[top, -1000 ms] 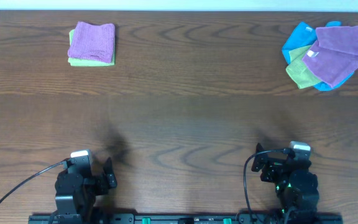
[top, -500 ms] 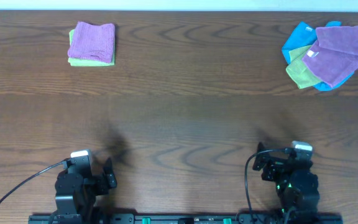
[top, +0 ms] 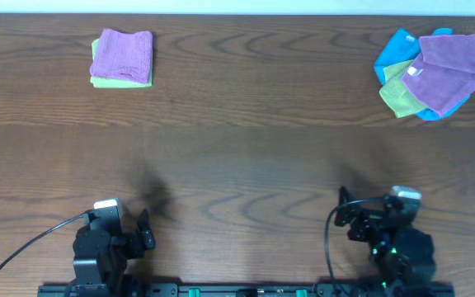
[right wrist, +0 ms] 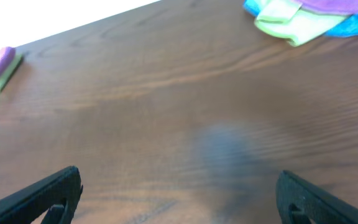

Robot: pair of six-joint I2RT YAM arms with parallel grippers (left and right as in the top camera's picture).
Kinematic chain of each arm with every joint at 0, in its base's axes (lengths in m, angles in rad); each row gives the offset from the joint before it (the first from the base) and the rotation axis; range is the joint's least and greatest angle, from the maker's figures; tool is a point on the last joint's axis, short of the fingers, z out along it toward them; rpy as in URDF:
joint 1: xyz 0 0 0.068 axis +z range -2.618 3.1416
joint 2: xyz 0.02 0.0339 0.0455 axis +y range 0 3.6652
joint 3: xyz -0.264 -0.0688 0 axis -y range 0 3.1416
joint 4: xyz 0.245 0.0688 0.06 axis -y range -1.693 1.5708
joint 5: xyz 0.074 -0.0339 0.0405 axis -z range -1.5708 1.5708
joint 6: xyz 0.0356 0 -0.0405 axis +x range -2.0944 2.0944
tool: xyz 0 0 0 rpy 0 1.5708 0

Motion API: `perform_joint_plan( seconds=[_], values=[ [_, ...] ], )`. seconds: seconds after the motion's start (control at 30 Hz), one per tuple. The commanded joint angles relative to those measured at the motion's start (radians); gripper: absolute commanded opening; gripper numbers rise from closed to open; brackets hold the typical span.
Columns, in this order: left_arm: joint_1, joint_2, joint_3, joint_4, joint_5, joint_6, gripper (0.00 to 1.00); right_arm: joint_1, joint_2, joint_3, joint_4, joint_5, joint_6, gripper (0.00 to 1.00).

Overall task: Fold the cloth
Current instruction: 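Reach the right gripper to the purple cloth on the right pile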

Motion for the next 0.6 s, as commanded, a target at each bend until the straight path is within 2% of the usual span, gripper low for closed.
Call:
perform_joint_plan(
  seconds=[0.0, 0.17, 0.3, 0.43, 0.57],
  values=[
    [0.001, -0.009, -0.037, -0.036, -0.005, 0.025, 0.95, -0.004, 0.119, 0.135, -0.057, 0.16, 0.044, 0.99],
    [0.001, -0.009, -0.037, -0.036, -0.005, 0.025, 0.95, -0.006, 0.43, 0.286, -0.066, 0.247, 0.093, 0.99],
    [0.001, -0.009, -0.037, -0.036, -0.005, 0.025, 0.95, -0.045, 0.721, 0.531, -0.135, 0.247, 0.095, 0.99],
    [0.001, -0.009, -0.037, -0.036, -0.005, 0.025, 0.95, -0.16, 0.977, 0.838, -0.302, 0.243, 0.095, 0.99],
    [0.001, -0.009, -0.037, -0.036, -0.005, 0.025, 0.95, -0.312, 1.16, 1.054, -0.394, 0.17, 0.09, 0.99]
  ],
)
